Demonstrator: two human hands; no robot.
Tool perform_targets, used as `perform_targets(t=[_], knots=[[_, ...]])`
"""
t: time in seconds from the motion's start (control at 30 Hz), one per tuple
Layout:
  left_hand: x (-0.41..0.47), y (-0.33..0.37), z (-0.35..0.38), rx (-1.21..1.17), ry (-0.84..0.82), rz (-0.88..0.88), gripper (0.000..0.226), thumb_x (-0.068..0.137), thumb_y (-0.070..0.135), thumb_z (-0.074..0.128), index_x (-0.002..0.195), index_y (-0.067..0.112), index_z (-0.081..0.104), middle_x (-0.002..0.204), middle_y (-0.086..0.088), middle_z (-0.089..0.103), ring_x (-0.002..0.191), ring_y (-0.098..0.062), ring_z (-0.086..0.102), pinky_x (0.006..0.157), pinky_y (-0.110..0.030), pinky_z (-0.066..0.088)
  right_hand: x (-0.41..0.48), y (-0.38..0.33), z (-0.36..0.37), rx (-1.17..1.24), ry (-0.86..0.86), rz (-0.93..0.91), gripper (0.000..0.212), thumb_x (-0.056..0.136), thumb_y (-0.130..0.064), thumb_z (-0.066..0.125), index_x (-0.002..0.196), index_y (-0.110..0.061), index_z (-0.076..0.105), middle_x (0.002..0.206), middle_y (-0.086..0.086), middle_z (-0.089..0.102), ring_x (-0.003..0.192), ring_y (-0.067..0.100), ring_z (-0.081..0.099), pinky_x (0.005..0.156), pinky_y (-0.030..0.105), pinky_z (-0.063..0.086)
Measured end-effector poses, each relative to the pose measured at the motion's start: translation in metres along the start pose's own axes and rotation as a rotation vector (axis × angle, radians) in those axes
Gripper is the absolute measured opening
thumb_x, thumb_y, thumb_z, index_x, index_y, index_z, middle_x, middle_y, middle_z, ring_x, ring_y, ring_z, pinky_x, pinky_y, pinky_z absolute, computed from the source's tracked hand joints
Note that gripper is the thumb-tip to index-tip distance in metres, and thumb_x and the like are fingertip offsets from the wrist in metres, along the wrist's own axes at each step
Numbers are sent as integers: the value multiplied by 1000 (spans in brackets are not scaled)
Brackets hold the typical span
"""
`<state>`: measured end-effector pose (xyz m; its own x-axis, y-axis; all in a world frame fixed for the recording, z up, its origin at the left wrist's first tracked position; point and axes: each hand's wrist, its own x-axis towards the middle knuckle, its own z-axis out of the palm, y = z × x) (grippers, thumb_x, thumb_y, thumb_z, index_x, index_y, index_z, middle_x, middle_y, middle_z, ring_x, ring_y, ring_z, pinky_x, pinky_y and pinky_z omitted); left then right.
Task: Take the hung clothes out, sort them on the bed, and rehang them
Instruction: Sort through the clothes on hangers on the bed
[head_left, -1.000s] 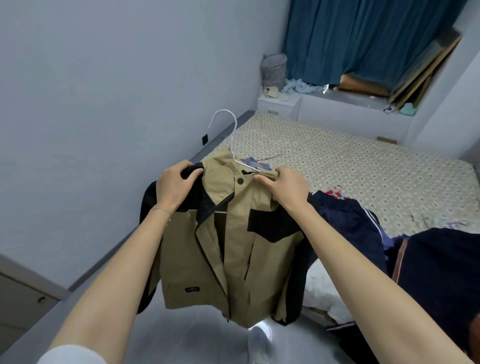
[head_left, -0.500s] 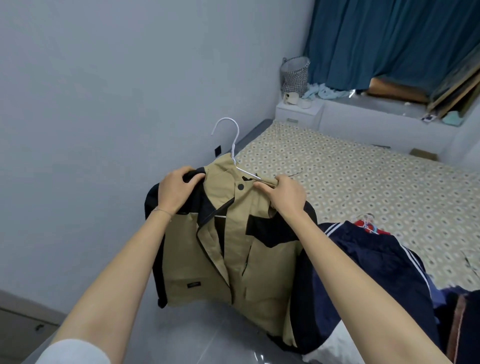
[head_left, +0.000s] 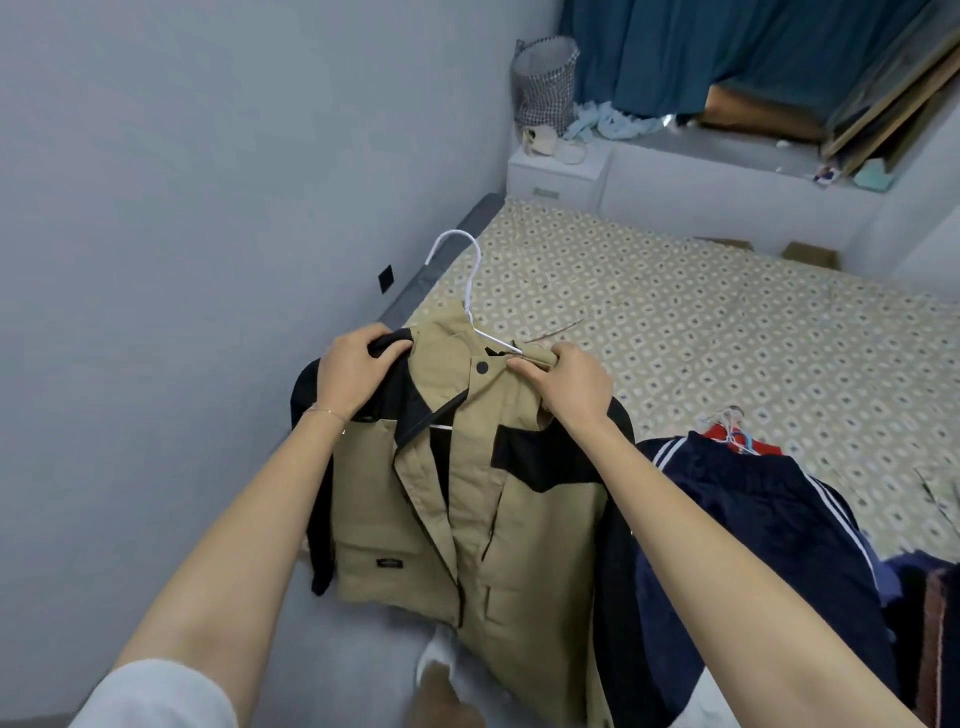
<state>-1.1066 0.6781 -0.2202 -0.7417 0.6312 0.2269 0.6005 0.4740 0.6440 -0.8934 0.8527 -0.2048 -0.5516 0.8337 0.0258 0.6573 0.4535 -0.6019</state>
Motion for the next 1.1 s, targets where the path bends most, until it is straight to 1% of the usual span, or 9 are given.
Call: perform_targets(t=[0.1, 0.33, 0.43, 0.53, 0.6, 0.67, 0.77, 0.93, 1.1], knots=[[51, -23, 26, -36, -89, 9, 20, 90, 47, 65, 86, 28, 68, 83, 12, 68, 83, -14, 62, 70, -35, 49, 38, 0, 24, -45, 26, 74, 63, 73, -76, 63, 61, -22, 32, 56, -7, 45, 62, 21, 52, 47, 31, 24], [168, -68, 78, -48, -282, 50, 25, 90, 48, 66, 88, 24, 71, 86, 6, 71, 82, -15, 64, 73, -41, 53, 122, -3, 83, -18, 47, 302, 60, 69, -78, 65, 64, -23, 40, 60, -6, 52, 65, 21, 55, 54, 32, 31], [204, -85, 106, -65, -341, 65, 25, 91, 44, 66, 87, 20, 71, 83, 4, 71, 80, -15, 63, 73, -43, 53, 152, 7, 111, -26, 30, 376, 60, 67, -82, 61, 83, -24, 55, 75, -2, 64, 77, 22, 63, 55, 29, 36], [222, -98, 143, -88, -389, 46, 26, 92, 42, 65, 84, 18, 70, 79, 2, 70, 77, -15, 62, 72, -43, 52, 178, 28, 133, -48, 28, 413, 62, 68, -82, 60, 85, -22, 53, 78, 1, 66, 78, 23, 64, 52, 29, 35], [233, -106, 170, -101, -413, 29, 26, 93, 43, 64, 83, 19, 69, 78, 4, 69, 76, -14, 62, 72, -44, 52, 195, 42, 142, -30, 8, 436, 54, 71, -78, 62, 83, -25, 53, 76, -1, 62, 75, 21, 62, 50, 28, 32], [242, -115, 198, -98, -442, 24, 26, 93, 44, 63, 85, 19, 69, 80, 4, 69, 77, -15, 62, 72, -43, 52, 211, 58, 154, -54, 8, 439, 51, 74, -75, 62, 76, -28, 42, 72, -3, 55, 70, 20, 56, 47, 29, 27], [254, -128, 237, -81, -462, 25, 27, 93, 47, 62, 87, 20, 68, 80, 4, 68, 76, -16, 62, 70, -43, 52, 231, 87, 175, -121, 34, 453, 60, 76, -74, 60, 74, -17, 41, 64, -2, 49, 63, 22, 53, 48, 30, 26], [264, -149, 297, -56, -426, 14, 27, 94, 43, 62, 91, 17, 67, 81, 3, 67, 77, -16, 61, 75, -39, 51, 259, 132, 217, -198, 68, 437, 62, 79, -74, 56, 75, -14, 41, 68, 2, 52, 65, 26, 55, 55, 32, 33], [263, -169, 355, 19, -363, 39, 29, 96, 38, 59, 101, 11, 67, 89, -5, 69, 85, -24, 64, 82, -43, 49, 275, 174, 253, -233, 63, 447, 51, 90, -60, 56, 96, -9, 57, 95, 11, 61, 92, 32, 57, 76, 40, 38]])
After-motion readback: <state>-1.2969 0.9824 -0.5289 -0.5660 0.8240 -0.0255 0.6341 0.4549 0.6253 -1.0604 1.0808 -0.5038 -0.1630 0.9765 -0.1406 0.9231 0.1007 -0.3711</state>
